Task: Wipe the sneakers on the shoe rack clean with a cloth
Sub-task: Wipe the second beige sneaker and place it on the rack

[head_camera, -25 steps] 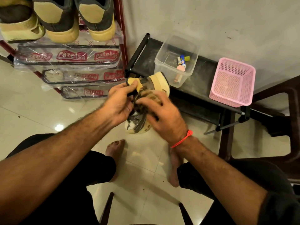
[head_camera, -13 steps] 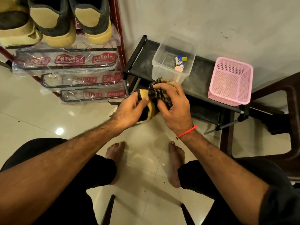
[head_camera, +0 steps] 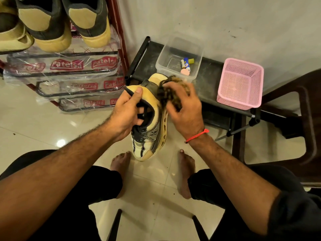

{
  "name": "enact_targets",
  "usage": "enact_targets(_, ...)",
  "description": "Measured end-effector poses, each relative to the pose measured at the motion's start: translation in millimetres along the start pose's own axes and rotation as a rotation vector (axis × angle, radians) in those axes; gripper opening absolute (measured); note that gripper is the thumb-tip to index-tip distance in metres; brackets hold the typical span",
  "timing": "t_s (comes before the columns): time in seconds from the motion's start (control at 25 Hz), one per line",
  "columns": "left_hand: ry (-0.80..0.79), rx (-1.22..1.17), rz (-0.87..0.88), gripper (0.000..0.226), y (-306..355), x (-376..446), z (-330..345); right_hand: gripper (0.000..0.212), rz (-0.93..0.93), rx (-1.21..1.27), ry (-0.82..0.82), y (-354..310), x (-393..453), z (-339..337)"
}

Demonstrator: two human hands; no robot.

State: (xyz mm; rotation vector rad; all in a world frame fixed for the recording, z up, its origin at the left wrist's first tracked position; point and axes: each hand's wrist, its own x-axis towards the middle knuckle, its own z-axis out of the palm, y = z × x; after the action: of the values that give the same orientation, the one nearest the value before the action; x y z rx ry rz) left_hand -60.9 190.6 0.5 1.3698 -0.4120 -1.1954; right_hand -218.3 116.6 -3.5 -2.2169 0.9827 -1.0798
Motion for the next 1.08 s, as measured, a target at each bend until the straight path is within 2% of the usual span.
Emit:
enact_targets(0.08, 0.001, -0.049, 0.009, 0.02, 2.4, -3.4, 1.9, 0.044, 0.036, 0.008, 0.007, -7.5, -4.1, 1.5)
enact_targets(0.2, 0.02, -0.104, -0.003, 0.028, 7.5, -5.5, -1.2, 0.044, -0.128, 0.053, -0.152, -27.7, -20.1, 8.9)
enact_targets(0.24, 0.023, -0.125, -0.014, 0.029, 9.4, -4.8, -2.4, 0.044, -0.124, 0.049, -0.151, -22.0, -14.4, 6.7)
enact_targets(0.36, 0.02, -0.167, -0.036, 0.028, 12.6, -3.7, -3.9, 0.042, 0.082, 0.005, -0.035, -4.0, 0.7, -2.8)
enact_targets(0.4, 0.016, -0.174, -0.041, 0.031, 13.0, -3.9, -3.2, 0.042, 0.088, 0.012, -0.035, -8.0, -3.8, -2.0)
enact_targets(0.52, 0.016, -0.19, -0.053, 0.041, 14.0, -3.4, -4.7, 0.044, -0.125, 0.071, -0.141, -26.9, -20.1, 6.1)
enact_targets(0.56, 0.01, -0.195, -0.061, 0.04, 14.5, -2.8, -5.3, 0.043, -0.131, 0.081, -0.136, -21.5, -13.1, 4.5)
enact_targets(0.68, 0.025, -0.223, -0.073, 0.037, 14.7, 1.1, -9.7, 0.042, 0.04, 0.04, -0.054, -9.6, -1.5, -0.1)
enact_targets(0.84, 0.058, -0.242, -0.089, 0.05, 17.4, 5.9, -14.1, 0.042, -0.128, 0.048, -0.214, -20.1, -18.6, 5.7)
enact_targets(0.96, 0.062, -0.256, -0.092, 0.05, 17.3, 7.6, -15.1, 0.041, 0.057, 0.04, -0.114, -9.0, -2.9, -1.0)
enact_targets(1.0, 0.063, -0.254, -0.098, 0.05, 17.6, 7.1, -15.3, 0.042, 0.048, 0.053, -0.121, -13.9, -7.7, 0.1)
enact_targets(1.08, 0.056, -0.25, -0.114, 0.052, 17.6, 6.3, -16.5, 0.043, -0.13, 0.092, -0.219, -29.4, -22.8, 5.3)
